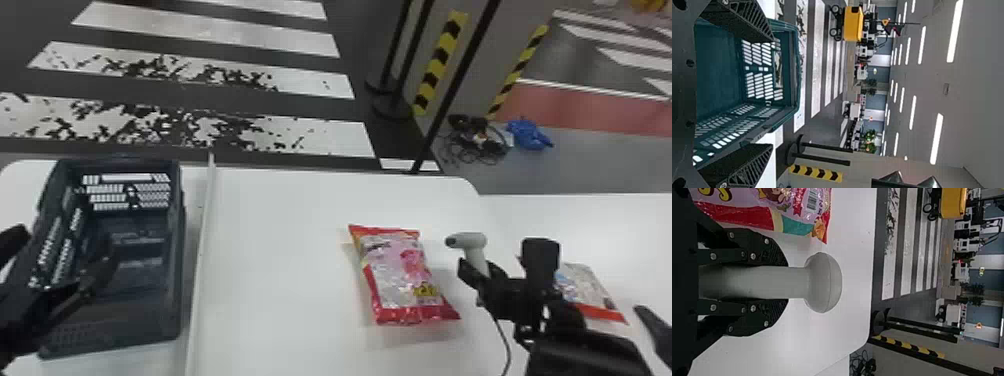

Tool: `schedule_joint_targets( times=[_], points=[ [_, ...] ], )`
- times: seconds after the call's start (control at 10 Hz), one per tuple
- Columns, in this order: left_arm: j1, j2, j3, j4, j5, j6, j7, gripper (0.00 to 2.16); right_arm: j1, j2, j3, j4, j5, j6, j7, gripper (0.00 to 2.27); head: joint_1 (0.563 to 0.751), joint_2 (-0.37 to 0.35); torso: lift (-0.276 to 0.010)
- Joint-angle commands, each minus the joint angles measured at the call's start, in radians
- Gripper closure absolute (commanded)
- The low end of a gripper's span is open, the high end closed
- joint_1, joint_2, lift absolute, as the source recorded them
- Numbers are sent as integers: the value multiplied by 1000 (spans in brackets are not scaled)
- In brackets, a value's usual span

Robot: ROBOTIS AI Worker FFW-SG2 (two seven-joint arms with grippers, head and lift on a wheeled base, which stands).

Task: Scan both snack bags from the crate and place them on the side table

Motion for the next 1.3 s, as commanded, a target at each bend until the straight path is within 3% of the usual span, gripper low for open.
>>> schedule_joint_targets(
  times=[0.0, 0.9, 1.0, 1.1, 1.2],
  points=[
    [0, 1, 0, 1, 0, 0, 0, 39, -18, 1, -9, 38, 28, -15, -1, 2250, 695, -268, -98],
    [-1, 1, -2, 0, 0, 0, 0, 39, -46, 1, -29, 128, 55, -40, -17, 2233, 695, -277, -98],
    [-1, 1, -2, 0, 0, 0, 0, 39, -47, 1, -35, 128, 51, -40, -21, 1828, 695, -279, -98],
    [-1, 1, -2, 0, 0, 0, 0, 39, -46, 1, -43, 128, 38, -40, -26, 954, 695, -283, -98],
    [-1, 1, -3, 0, 0, 0, 0, 39, -46, 1, -46, 130, 35, -34, -30, 481, 695, -288, -98]
  ],
)
